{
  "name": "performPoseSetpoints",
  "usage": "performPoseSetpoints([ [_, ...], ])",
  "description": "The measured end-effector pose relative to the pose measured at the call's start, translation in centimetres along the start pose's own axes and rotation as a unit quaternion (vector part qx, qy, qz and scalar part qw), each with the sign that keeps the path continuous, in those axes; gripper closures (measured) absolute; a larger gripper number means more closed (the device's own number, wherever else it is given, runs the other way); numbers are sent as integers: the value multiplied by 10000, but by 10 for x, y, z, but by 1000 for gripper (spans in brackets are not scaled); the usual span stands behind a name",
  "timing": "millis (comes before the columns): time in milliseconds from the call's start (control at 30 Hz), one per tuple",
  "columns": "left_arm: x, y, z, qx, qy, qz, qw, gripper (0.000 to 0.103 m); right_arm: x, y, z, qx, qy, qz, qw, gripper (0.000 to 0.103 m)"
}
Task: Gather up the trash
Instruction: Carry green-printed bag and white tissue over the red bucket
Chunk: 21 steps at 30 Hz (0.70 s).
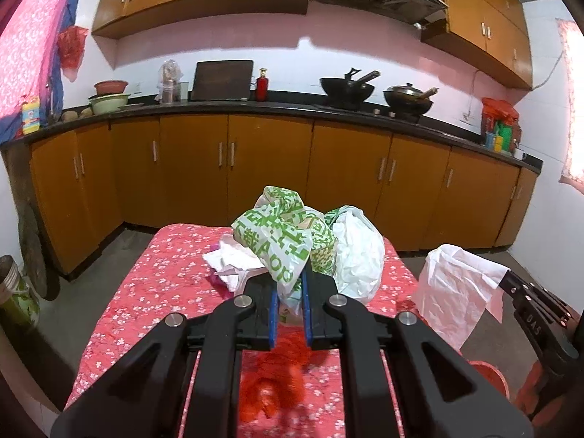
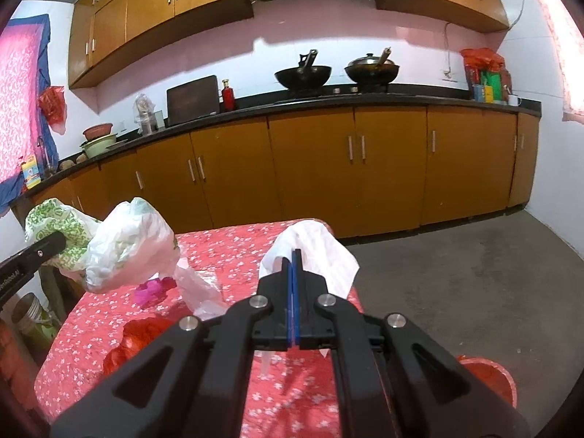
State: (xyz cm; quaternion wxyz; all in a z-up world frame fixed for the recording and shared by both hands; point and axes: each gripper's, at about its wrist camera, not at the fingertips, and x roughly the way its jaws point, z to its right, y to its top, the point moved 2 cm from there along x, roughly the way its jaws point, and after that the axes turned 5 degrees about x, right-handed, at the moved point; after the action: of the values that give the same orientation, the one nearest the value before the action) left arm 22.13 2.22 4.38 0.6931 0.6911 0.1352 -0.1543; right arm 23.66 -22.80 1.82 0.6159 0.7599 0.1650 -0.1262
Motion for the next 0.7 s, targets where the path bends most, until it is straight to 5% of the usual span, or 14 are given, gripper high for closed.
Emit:
performPoseSetpoints([
  [700, 1, -20, 128, 566, -1089, -224, 9922, 93, -60, -10, 131, 433, -915, 273, 9945, 101],
])
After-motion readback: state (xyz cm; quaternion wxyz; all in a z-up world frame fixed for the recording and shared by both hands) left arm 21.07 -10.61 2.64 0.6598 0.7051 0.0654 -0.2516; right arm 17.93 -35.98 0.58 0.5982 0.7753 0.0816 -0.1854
